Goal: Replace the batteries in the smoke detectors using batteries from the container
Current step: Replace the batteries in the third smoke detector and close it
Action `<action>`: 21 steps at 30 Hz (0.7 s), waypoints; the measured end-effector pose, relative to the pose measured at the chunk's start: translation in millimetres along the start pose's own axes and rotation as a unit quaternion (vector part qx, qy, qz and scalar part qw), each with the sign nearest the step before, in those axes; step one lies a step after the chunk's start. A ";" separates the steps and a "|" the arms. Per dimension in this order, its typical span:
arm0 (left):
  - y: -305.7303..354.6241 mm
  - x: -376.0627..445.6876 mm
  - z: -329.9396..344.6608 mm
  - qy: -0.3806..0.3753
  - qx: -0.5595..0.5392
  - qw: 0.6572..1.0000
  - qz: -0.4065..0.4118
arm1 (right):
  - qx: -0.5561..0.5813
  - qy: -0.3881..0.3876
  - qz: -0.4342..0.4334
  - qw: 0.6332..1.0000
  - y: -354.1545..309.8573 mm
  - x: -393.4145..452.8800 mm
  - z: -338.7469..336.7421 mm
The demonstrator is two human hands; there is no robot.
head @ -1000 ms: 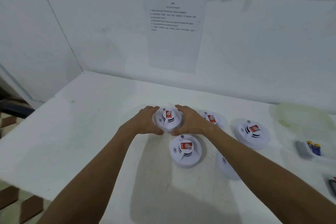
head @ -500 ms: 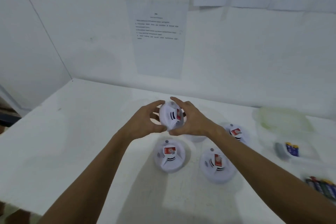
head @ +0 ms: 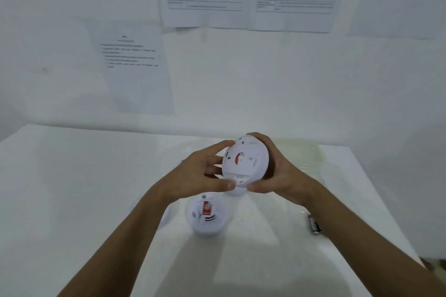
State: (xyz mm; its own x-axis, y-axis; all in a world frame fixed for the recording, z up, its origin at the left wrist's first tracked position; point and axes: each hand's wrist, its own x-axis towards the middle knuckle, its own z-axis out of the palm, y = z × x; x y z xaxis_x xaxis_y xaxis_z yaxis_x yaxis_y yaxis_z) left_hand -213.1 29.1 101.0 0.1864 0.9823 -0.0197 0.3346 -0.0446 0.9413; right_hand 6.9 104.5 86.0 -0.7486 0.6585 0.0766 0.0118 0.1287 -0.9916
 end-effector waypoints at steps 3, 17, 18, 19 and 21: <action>16.4 7.8 30.6 0.010 -0.031 0.999 0.007 | 0.013 -0.006 -0.009 1.000 -3.3 -27.1 -22.2; 31.9 24.2 84.5 0.070 0.078 0.994 0.026 | -0.103 0.063 -0.029 0.992 9.0 -68.3 -52.0; 32.4 22.7 86.2 0.075 0.085 0.993 0.032 | -0.107 0.072 -0.038 0.991 11.1 -68.5 -51.3; 33.1 20.7 88.1 0.080 0.088 0.992 0.039 | -0.111 0.081 -0.048 0.989 13.1 -69.0 -50.7; 33.5 17.2 91.8 0.092 0.089 0.990 0.052 | -0.125 0.103 -0.069 0.984 16.2 -70.7 -48.3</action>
State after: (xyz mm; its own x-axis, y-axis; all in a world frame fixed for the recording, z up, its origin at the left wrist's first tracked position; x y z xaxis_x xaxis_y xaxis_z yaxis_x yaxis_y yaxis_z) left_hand -113.9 27.7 101.3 0.0615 0.9866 0.1510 0.4837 -0.1618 0.8601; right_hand 92.0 95.8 69.5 -0.6049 0.7545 0.2545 0.1001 0.3892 -0.9157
